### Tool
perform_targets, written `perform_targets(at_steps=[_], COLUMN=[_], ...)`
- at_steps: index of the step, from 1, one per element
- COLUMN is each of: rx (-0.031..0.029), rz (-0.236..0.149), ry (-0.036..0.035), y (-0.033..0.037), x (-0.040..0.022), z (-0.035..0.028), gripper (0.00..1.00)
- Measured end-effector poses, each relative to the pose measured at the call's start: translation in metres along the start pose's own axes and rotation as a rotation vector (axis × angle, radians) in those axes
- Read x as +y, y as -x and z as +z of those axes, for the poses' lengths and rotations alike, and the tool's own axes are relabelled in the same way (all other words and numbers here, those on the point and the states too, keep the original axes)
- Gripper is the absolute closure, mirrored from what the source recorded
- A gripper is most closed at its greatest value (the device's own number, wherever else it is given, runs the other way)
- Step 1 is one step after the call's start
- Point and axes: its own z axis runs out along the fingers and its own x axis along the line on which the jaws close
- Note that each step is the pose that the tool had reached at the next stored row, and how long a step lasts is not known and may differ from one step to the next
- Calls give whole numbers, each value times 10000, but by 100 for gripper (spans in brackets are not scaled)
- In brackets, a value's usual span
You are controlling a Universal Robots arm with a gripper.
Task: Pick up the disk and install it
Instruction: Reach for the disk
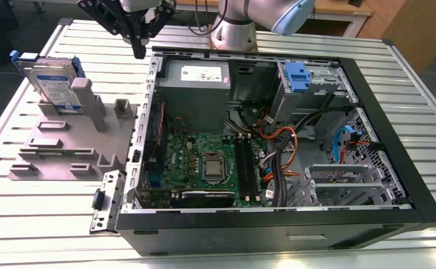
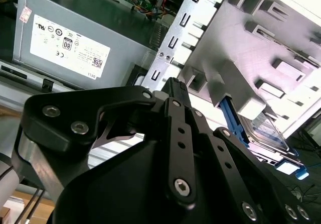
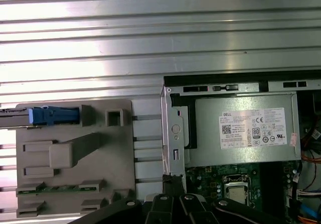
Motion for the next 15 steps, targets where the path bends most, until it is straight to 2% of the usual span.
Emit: perform_targets(at_steps=[8,15], rx=[1,0], rz=[1,0], ry=[0,0], y=[-34,-93], x=[-3,-7], z=[-1,0], gripper=[89,89])
